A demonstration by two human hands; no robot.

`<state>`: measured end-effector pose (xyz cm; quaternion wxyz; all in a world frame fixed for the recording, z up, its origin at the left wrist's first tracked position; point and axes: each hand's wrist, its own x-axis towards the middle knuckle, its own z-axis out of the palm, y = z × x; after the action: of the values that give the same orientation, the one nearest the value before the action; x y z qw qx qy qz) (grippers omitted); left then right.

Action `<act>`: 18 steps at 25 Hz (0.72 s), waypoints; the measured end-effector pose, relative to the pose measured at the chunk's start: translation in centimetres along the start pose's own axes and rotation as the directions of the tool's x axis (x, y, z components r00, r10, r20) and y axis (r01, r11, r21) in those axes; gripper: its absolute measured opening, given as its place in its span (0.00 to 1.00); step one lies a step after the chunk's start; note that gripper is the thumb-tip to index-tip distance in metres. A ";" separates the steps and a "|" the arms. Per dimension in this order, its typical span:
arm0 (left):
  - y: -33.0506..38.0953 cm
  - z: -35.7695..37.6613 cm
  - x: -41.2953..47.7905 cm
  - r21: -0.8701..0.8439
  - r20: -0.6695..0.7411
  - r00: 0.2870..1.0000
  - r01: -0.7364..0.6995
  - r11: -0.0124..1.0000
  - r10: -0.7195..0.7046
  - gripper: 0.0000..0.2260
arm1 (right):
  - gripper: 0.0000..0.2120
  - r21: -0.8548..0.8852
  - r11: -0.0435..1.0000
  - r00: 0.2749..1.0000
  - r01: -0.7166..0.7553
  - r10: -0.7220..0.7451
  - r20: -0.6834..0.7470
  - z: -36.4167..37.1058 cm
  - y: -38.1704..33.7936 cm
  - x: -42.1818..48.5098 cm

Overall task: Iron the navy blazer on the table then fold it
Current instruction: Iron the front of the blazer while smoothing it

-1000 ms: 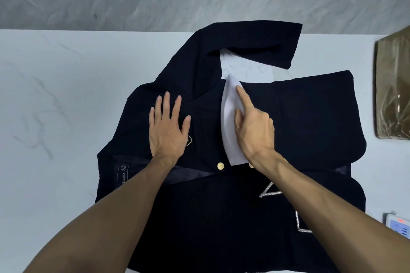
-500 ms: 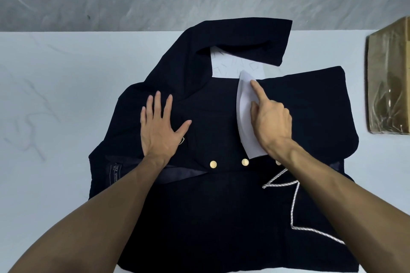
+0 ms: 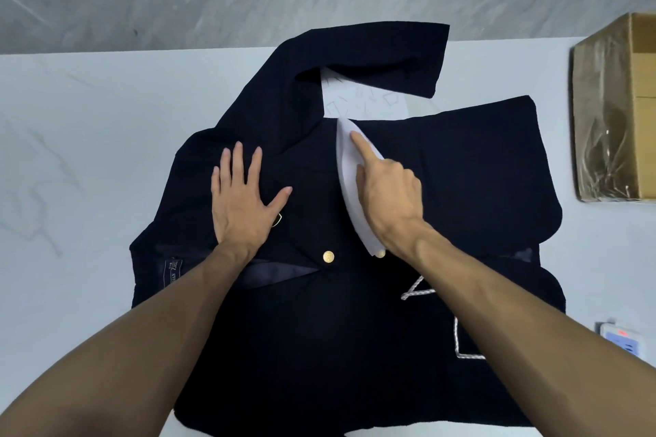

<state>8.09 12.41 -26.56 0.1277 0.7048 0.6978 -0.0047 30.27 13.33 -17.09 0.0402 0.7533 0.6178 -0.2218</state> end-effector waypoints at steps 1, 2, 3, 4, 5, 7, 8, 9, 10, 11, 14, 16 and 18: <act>0.1 -0.1 0.0 0.014 0.006 1.000 0.005 1.000 -0.006 0.36 | 0.32 0.009 0.999 0.999 -0.033 0.033 -0.009 -0.5 1.2 0.1; 0.3 -0.2 0.0 0.044 0.006 1.000 0.021 0.999 -0.022 0.35 | 0.32 0.017 0.998 0.998 -0.057 0.058 -0.021 -0.9 2.2 0.1; 0.6 -0.4 0.0 0.076 -0.004 0.999 0.037 0.996 -0.036 0.34 | 0.32 0.022 0.997 0.997 -0.071 0.071 -0.037 -1.0 2.9 0.1; 1.4 -0.7 -0.2 0.091 -0.026 0.999 0.027 0.996 -0.025 0.32 | 0.31 0.032 0.996 0.995 -0.078 0.079 -0.054 -1.1 3.2 0.1; 2.5 -0.9 -0.3 0.084 -0.049 0.998 -0.026 0.996 0.030 0.29 | 0.31 0.046 0.996 0.994 -0.082 0.085 -0.061 -1.0 3.2 0.0; 5.7 -0.4 -0.4 0.061 -0.070 0.974 -0.210 0.976 0.214 0.25 | 0.29 0.072 0.994 0.996 -0.076 0.079 -0.048 -0.8 3.0 0.2; 7.3 0.1 -0.2 0.057 -0.056 0.959 -0.275 0.960 0.278 0.25 | 0.29 0.092 0.993 0.996 -0.075 0.079 -0.046 -0.9 3.1 0.2; 8.5 0.5 0.1 0.062 -0.029 0.954 -0.297 0.953 0.299 0.25 | 0.28 0.111 0.991 0.996 -0.074 0.079 -0.045 -0.9 3.2 0.2; 9.0 1.0 0.3 0.078 -0.004 0.959 -0.281 0.957 0.282 0.26 | 0.27 0.126 0.990 0.996 -0.070 0.076 -0.047 -0.8 3.1 0.1; 9.3 1.5 0.6 0.099 0.015 0.968 -0.249 0.963 0.249 0.26 | 0.28 0.134 0.989 0.997 -0.055 0.062 -0.052 -0.7 3.0 0.2; 9.1 2.0 0.7 0.119 0.042 0.980 -0.199 0.973 0.196 0.26 | 0.29 0.176 0.984 1.000 0.004 -0.001 -0.018 -0.2 1.2 0.3; 9.1 1.9 0.7 0.111 0.042 0.979 -0.201 0.973 0.198 0.26 | 0.31 0.126 0.992 1.000 0.010 -0.010 0.003 0.2 -0.2 0.2; 9.3 1.8 0.8 0.099 0.048 0.980 -0.195 0.976 0.191 0.26 | 0.32 0.062 0.998 1.000 0.010 -0.010 0.003 0.2 0.0 0.3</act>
<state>17.59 12.94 -26.87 0.1044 0.7746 0.6224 -0.0420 30.25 13.55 -17.40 0.0166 0.7509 0.6142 -0.2423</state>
